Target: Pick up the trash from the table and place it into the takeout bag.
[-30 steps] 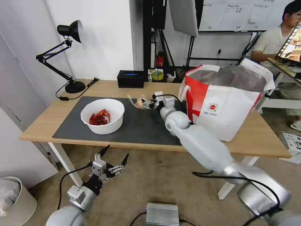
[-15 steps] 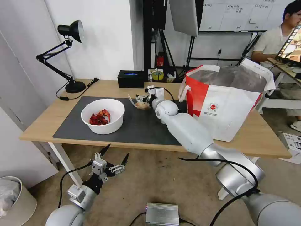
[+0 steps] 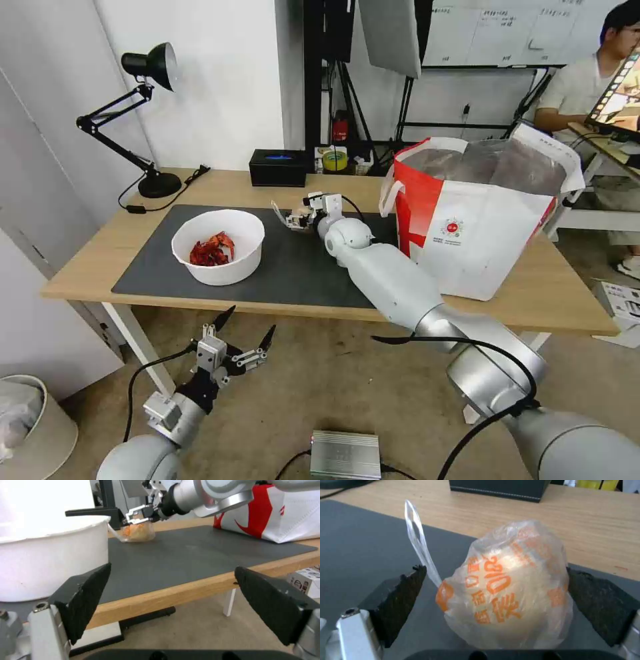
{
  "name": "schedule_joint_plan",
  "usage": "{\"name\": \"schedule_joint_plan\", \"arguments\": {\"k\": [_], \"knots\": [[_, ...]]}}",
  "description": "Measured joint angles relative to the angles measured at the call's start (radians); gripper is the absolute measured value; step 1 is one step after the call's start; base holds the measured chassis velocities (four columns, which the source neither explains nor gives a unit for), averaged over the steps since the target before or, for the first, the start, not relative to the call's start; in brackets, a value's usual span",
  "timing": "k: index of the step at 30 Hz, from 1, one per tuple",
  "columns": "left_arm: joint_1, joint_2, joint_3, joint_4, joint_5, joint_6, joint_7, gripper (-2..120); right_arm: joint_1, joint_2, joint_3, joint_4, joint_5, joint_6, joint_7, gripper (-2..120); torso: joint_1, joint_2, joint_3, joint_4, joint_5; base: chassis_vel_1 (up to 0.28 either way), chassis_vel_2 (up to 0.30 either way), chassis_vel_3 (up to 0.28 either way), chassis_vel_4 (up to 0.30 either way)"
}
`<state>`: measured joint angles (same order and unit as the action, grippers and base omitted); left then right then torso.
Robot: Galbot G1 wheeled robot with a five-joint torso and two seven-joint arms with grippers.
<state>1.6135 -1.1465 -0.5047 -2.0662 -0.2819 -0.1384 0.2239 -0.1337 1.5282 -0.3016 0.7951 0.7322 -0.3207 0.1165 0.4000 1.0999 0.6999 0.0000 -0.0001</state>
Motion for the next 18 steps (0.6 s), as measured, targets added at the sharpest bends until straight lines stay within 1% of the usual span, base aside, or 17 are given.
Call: {"name": "schedule_joint_plan", "arguments": {"k": [10,13,14,17,18], "knots": [[0.004,-0.003,0.000,-0.002,0.001,-0.009,0.000,100,-0.009,0.010,0.004,-0.020,-0.017,-0.005,0.004,100,0.000,0.000,0.000,0.0000,0.0001,0.000,0.000,0.000,0.000],[0.007,-0.003,-0.002,0.000,0.001,-0.019,0.001,100,-0.014,0.010,0.006,-0.021,-0.017,-0.011,0.008,90,0.000,0.000,0.000,0.0000,0.0000,0.000,0.000,0.000,0.000],[0.007,-0.003,-0.002,0.000,0.001,-0.019,0.001,100,-0.014,0.010,0.006,-0.021,-0.017,-0.011,0.008,90,0.000,0.000,0.000,0.0000,0.0000,0.000,0.000,0.000,0.000],[0.009,-0.002,-0.006,0.002,-0.001,-0.020,0.002,100,-0.022,0.010,0.007,-0.013,-0.015,-0.016,0.014,75,0.000,0.000,0.000,0.0000,0.0001,0.000,0.000,0.000,0.000],[0.009,-0.002,-0.006,0.002,-0.001,-0.020,0.002,100,-0.022,0.010,0.007,-0.013,-0.015,-0.016,0.014,75,0.000,0.000,0.000,0.0000,0.0001,0.000,0.000,0.000,0.000]]}}
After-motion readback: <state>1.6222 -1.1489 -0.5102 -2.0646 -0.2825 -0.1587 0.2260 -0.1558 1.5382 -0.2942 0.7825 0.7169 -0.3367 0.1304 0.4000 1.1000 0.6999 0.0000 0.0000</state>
